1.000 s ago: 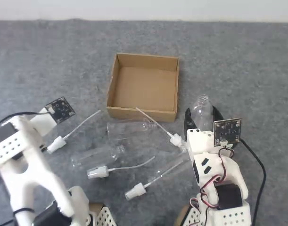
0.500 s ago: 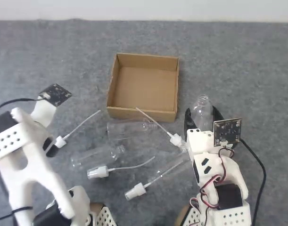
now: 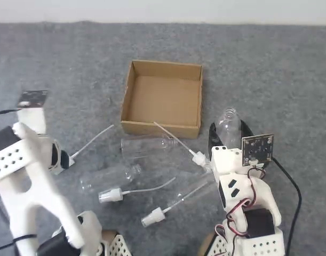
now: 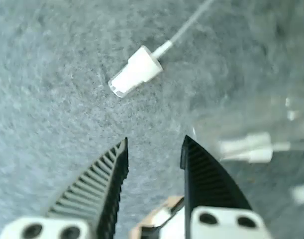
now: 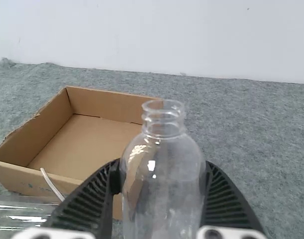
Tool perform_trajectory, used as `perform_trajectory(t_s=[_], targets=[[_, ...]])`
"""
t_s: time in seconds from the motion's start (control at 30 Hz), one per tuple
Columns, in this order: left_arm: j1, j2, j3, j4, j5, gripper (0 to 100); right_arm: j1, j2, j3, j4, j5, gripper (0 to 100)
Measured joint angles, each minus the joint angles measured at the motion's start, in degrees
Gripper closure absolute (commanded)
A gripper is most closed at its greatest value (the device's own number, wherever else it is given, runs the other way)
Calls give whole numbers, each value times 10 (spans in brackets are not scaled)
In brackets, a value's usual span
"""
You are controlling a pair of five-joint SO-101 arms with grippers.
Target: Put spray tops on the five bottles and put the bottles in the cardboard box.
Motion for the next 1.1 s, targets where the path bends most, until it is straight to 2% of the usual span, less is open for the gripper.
perform_trajectory(t_s=[0.1,0.2,0.5,0.6,0.73,0.83,1.1], targets=[[-1,0,35,-45,105,840,0,0,0,0,0,881],[-1,0,77,-98,176,841,0,0,0,0,0,881],[-26,0,120,-190,326,838,0,0,0,0,0,881],[-24,0,134,-194,345,822,0,0,0,0,0,881],[-28,0,134,-186,399,721,0,0,0,0,0,881],[-25,15,127,-161,433,699,0,0,0,0,0,881],[-25,225,15,-137,536,699,0,0,0,0,0,881]])
